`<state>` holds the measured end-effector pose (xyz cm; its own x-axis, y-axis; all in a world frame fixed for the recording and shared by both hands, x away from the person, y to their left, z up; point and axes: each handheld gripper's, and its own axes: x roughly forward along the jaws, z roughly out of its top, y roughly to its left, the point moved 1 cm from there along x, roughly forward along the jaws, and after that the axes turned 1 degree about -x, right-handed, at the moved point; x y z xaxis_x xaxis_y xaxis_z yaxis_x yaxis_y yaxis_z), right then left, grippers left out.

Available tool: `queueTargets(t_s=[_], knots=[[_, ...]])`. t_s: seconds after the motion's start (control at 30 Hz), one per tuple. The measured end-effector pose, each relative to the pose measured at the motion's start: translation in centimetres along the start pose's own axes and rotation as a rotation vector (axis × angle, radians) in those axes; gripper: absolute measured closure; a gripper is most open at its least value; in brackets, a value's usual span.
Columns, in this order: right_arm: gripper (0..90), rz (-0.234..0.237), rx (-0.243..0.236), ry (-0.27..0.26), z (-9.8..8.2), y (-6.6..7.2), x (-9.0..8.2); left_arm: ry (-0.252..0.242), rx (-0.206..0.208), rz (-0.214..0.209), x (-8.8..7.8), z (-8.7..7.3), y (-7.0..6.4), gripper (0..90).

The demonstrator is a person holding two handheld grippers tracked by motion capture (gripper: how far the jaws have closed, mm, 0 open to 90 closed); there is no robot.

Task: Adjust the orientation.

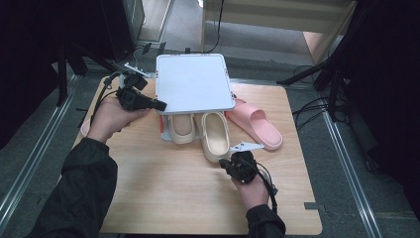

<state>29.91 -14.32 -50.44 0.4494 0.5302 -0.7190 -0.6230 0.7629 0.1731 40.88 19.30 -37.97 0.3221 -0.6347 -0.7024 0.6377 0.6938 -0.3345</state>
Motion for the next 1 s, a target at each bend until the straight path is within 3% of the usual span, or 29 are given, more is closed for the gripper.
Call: queueTargets(t_s=[0.4,0.7,1.0], knots=[[90.0,-0.008,-0.008,-0.016,2.7,-0.5,2.6,-0.001,0.001,0.001,0.0,0.0,0.0,84.5],[90.0,-0.006,0.032,-0.063,4.4,-1.3,4.4,-0.002,0.003,0.003,0.0,0.0,0.1,84.4],[88.9,-0.015,0.04,-0.087,5.3,-1.8,5.5,-0.008,0.015,0.002,0.0,0.0,0.1,84.1]])
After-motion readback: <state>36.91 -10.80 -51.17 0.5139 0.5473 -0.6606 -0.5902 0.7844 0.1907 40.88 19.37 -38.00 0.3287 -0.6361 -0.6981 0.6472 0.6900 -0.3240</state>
